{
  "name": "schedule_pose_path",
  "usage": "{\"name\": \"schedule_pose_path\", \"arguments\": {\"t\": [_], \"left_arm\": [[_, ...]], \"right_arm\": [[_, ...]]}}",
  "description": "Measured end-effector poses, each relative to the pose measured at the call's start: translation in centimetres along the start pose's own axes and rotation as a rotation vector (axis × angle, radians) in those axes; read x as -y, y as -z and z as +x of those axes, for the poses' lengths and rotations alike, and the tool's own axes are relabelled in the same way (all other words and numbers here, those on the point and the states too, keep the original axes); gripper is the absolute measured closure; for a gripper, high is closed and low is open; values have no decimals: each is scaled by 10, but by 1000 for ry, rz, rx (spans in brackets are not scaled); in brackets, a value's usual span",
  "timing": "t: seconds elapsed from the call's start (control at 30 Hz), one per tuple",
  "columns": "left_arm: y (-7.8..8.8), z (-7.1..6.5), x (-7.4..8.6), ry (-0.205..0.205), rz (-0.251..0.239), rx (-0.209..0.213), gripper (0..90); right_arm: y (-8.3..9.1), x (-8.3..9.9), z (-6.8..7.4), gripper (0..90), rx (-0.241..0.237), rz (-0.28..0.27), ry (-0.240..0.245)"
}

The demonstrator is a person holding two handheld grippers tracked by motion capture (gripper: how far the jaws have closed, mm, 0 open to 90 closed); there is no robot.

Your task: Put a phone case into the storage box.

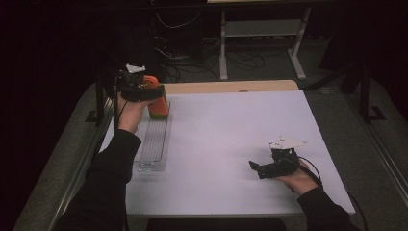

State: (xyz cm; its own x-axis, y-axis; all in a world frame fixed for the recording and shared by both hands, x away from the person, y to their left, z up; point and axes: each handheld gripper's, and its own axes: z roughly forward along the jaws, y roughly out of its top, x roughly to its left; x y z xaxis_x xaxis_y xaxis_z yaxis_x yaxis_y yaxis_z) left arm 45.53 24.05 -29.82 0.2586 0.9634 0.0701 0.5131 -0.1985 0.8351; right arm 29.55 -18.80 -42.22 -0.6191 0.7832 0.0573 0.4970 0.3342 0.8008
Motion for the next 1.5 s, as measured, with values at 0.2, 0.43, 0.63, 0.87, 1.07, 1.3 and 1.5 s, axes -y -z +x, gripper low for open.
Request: {"name": "schedule_pose_path", "arguments": {"t": [0.2,0.43,0.63,0.87,1.07,1.3,1.5], "left_arm": [[-19,-1,8,18,74,-75,136],[-41,-3,21,35,127,-121,133],[-54,-3,29,42,163,-148,130],[-63,-5,34,36,177,-155,123],[-68,-3,34,23,161,-154,99],[-70,2,33,39,122,-106,0],[-73,6,26,11,113,-86,0]], "right_arm": [[-1,0,0,0,-4,5,6],[-1,0,0,0,-8,5,7],[-1,0,0,0,-10,8,7],[-1,0,1,0,-9,7,7],[-1,0,1,0,-11,8,11],[-1,0,1,0,-13,10,12],[-1,0,1,0,-14,11,12]]}}
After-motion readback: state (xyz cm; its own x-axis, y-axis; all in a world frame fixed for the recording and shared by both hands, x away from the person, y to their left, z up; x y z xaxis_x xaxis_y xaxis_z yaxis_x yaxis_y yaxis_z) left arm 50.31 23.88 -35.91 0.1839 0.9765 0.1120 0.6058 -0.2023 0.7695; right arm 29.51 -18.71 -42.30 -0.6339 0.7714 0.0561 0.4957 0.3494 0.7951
